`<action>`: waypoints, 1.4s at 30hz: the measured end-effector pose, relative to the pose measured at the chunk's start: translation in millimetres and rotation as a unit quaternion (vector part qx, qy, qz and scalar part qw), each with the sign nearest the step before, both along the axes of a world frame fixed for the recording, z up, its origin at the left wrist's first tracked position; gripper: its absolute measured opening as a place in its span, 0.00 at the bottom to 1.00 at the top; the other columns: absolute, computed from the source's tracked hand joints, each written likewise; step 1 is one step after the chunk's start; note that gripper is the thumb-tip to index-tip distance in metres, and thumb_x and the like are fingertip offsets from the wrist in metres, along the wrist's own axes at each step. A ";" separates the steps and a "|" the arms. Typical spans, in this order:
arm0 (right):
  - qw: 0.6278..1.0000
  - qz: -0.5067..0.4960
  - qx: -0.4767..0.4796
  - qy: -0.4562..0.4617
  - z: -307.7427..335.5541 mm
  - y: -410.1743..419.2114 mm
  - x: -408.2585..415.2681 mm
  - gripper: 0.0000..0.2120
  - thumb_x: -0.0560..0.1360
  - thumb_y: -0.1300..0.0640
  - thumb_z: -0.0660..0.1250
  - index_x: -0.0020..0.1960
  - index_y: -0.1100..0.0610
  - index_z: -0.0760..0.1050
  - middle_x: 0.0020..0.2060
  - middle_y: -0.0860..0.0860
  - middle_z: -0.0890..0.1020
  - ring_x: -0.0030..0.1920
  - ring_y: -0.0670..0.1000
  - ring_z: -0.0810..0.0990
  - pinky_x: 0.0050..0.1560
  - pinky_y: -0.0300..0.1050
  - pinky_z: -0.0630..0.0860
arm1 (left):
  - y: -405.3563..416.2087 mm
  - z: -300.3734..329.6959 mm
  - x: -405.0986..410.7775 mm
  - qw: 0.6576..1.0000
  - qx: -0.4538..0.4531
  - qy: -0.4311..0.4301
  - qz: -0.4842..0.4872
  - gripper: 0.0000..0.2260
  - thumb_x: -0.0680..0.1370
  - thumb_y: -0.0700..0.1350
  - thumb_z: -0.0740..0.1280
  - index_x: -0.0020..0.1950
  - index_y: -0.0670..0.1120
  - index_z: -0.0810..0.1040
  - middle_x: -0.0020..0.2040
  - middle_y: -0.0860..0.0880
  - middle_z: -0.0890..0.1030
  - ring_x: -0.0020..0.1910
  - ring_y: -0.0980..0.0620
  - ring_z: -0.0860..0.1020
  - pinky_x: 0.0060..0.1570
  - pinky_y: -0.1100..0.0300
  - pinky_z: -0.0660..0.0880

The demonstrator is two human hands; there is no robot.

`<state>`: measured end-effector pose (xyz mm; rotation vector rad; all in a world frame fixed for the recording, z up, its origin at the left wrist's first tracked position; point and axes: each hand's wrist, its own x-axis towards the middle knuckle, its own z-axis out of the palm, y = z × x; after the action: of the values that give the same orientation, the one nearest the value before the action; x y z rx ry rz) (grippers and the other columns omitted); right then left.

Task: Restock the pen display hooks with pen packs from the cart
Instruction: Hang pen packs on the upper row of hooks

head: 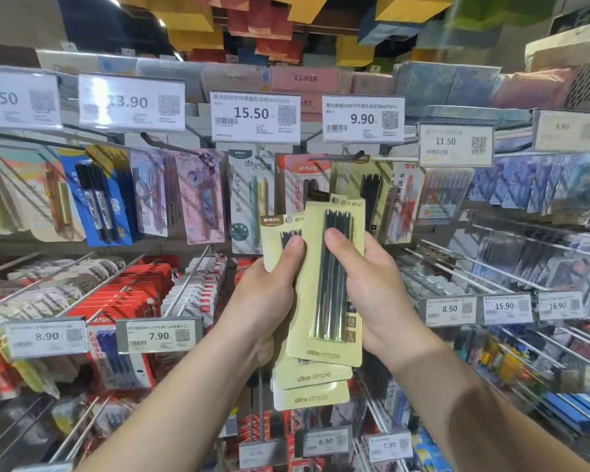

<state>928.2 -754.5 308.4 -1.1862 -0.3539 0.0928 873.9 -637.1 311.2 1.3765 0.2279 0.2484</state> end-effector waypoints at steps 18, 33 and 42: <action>0.991 0.050 0.067 0.105 -5.6 -25.4 24.1 0.27 0.76 0.40 0.71 0.69 0.54 0.79 0.58 0.57 0.85 0.55 0.60 0.86 0.52 0.58 0.83 | 9.0 -0.8 1.8 0.998 -0.051 -0.026 -0.006 0.22 0.69 0.53 0.77 0.57 0.42 0.83 0.47 0.41 0.88 0.44 0.43 0.87 0.50 0.46 0.83; 0.998 -0.018 0.013 0.058 36.7 -77.2 47.3 0.16 0.82 0.44 0.64 0.51 0.54 0.84 0.37 0.53 0.84 0.35 0.55 0.84 0.41 0.52 0.82 | 10.5 9.2 -3.4 0.998 -0.058 -0.019 0.001 0.13 0.76 0.50 0.75 0.54 0.43 0.83 0.45 0.40 0.88 0.39 0.44 0.86 0.38 0.51 0.84; 0.990 -0.124 0.015 -0.065 58.2 -87.2 48.4 0.06 0.81 0.55 0.68 0.46 0.54 0.77 0.37 0.50 0.86 0.39 0.50 0.84 0.50 0.53 0.80 | 0.8 12.0 -6.1 0.997 -0.074 -0.012 -0.009 0.12 0.77 0.48 0.75 0.55 0.41 0.82 0.43 0.40 0.88 0.35 0.45 0.86 0.32 0.53 0.82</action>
<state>976.6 -841.7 366.6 -1.1999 -0.3175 -0.2070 867.8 -636.4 323.2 1.2279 0.2103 0.2292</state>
